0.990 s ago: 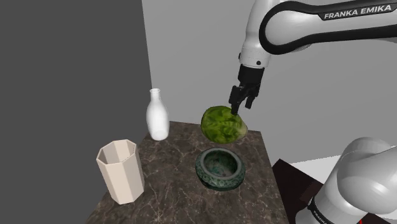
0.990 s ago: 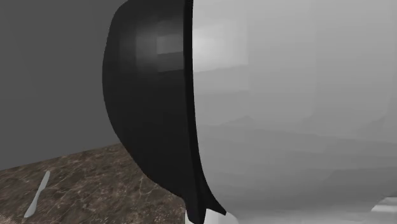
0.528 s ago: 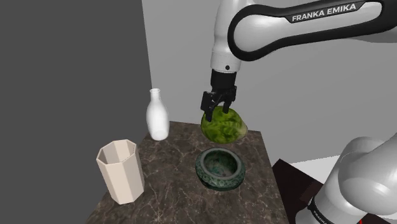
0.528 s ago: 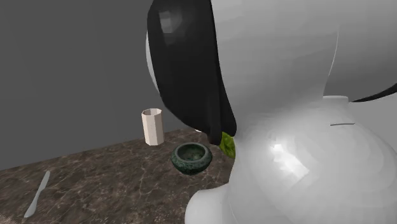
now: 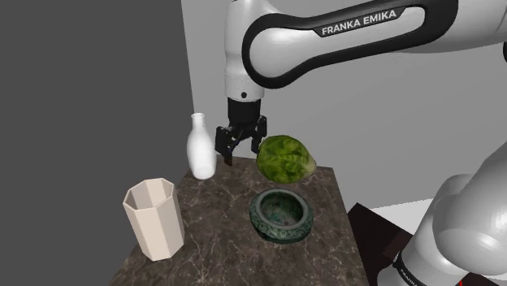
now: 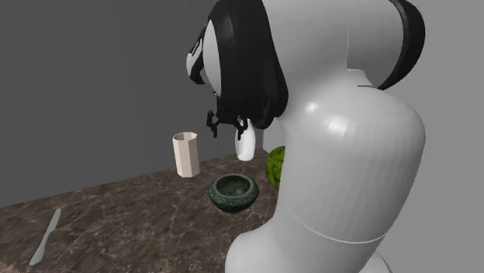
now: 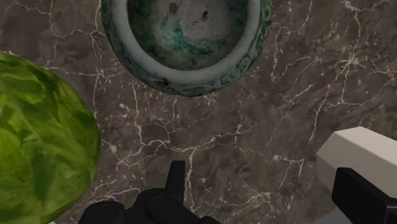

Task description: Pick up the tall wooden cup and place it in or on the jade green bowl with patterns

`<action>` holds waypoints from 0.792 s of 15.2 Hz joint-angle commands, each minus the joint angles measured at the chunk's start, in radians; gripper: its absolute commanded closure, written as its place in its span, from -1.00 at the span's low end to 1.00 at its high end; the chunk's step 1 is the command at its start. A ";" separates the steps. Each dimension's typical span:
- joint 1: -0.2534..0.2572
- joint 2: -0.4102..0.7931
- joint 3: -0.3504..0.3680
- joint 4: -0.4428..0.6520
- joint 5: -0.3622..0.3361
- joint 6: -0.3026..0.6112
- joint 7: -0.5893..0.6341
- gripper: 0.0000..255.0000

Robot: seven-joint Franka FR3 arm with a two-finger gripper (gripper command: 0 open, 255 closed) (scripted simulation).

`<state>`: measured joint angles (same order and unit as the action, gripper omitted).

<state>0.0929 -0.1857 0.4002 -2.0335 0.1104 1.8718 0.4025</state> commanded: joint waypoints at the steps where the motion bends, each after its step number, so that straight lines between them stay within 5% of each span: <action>1: 0.010 0.085 0.034 0.066 -0.033 0.012 0.056 -1.00; 7: 0.076 0.330 0.098 0.303 -0.159 -0.017 0.211 -1.00; 12: 0.179 0.555 0.111 0.560 -0.275 -0.089 0.318 -1.00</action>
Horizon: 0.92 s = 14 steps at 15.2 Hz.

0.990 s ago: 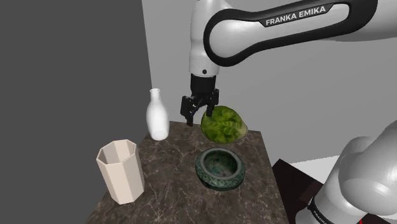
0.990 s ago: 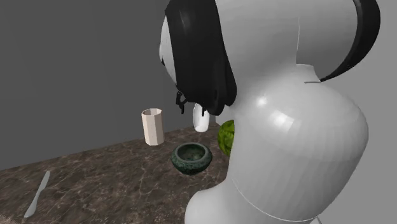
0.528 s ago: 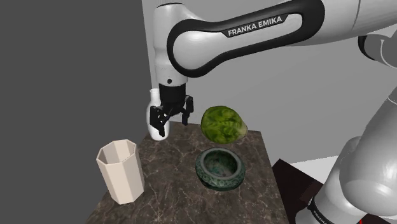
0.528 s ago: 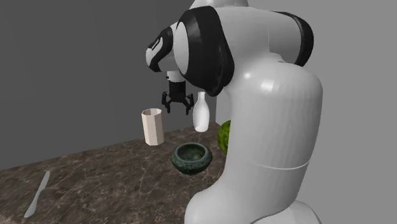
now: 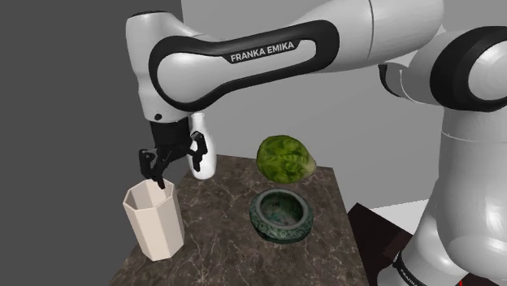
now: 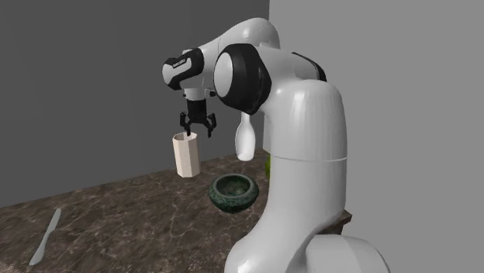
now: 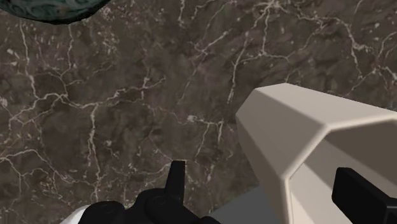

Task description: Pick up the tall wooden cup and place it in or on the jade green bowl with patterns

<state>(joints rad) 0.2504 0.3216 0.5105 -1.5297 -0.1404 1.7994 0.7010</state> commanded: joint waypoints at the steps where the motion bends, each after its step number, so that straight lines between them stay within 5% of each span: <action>1: 0.046 0.092 -0.002 0.113 -0.045 -0.035 0.035 -1.00; 14: 0.041 0.099 -0.008 0.020 -0.050 0.063 0.041 -1.00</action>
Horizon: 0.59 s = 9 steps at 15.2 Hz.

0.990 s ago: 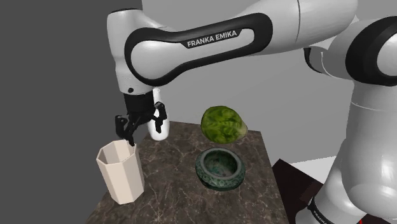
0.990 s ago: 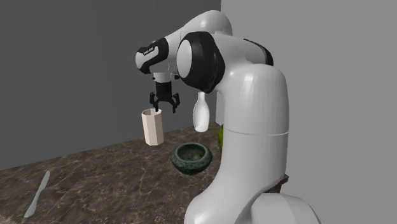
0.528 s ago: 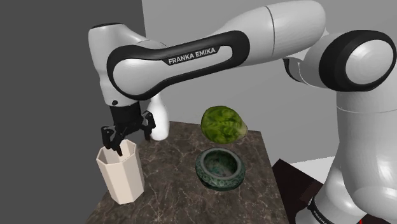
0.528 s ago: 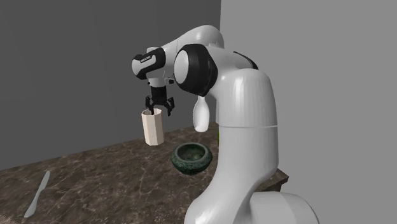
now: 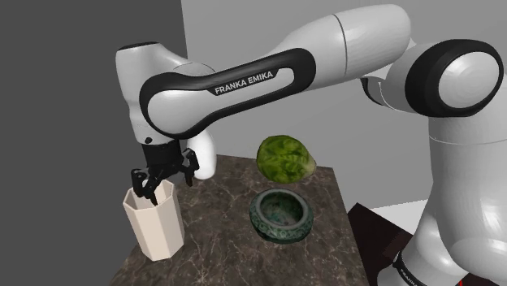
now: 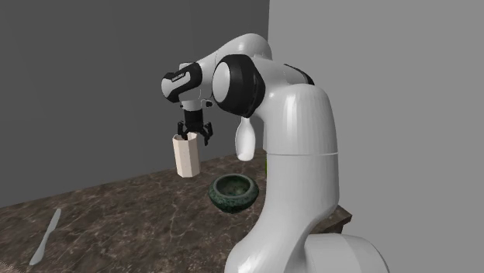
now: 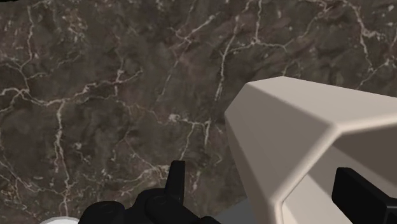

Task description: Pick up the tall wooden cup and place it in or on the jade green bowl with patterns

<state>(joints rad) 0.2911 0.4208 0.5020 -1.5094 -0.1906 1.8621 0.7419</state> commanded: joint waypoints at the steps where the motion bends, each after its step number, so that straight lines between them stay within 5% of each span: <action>1: 0.000 0.000 0.000 0.000 0.000 0.000 0.000 -1.00; 3: 0.000 0.000 0.000 0.000 0.000 0.000 0.000 -1.00; 4: 0.000 0.000 0.000 0.000 0.000 0.000 0.000 1.00; 9: 0.000 0.000 0.000 0.000 0.000 0.000 0.000 1.00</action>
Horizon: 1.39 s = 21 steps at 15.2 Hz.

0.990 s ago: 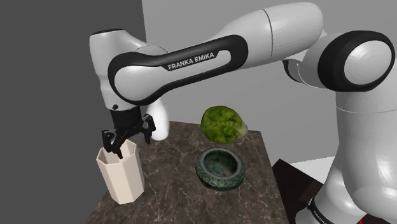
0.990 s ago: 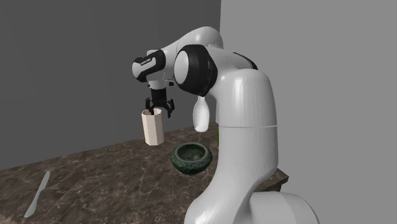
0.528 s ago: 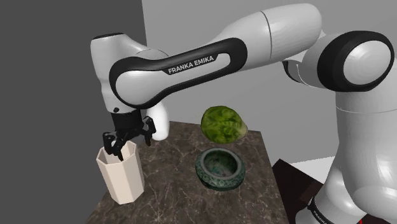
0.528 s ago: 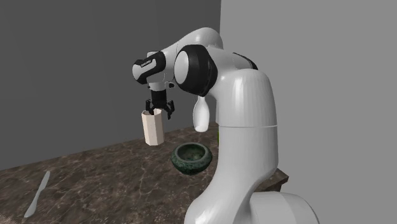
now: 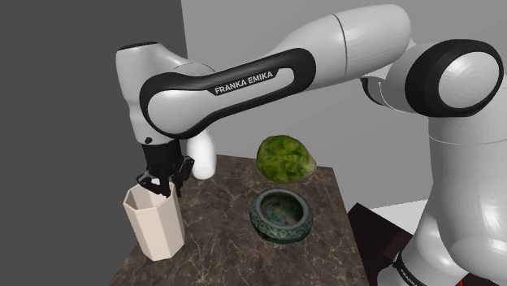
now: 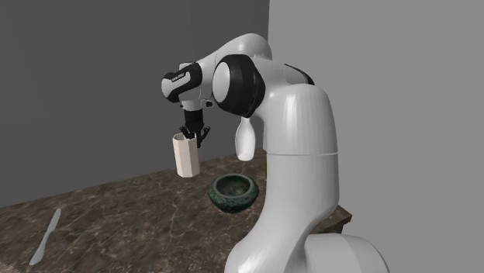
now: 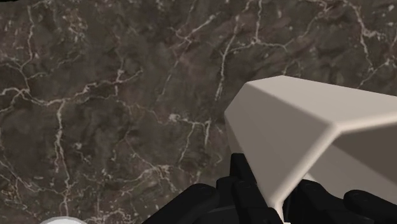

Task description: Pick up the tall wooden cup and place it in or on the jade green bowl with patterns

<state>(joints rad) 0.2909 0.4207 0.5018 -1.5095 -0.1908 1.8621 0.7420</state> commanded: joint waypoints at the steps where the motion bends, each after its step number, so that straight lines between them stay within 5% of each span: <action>1: 0.000 0.000 0.000 0.000 0.000 0.000 0.000 1.00; 21: 0.027 0.000 0.008 0.232 0.006 -0.229 -0.010 1.00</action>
<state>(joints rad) 0.3151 0.4191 0.5099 -1.2958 -0.1846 1.6492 0.7329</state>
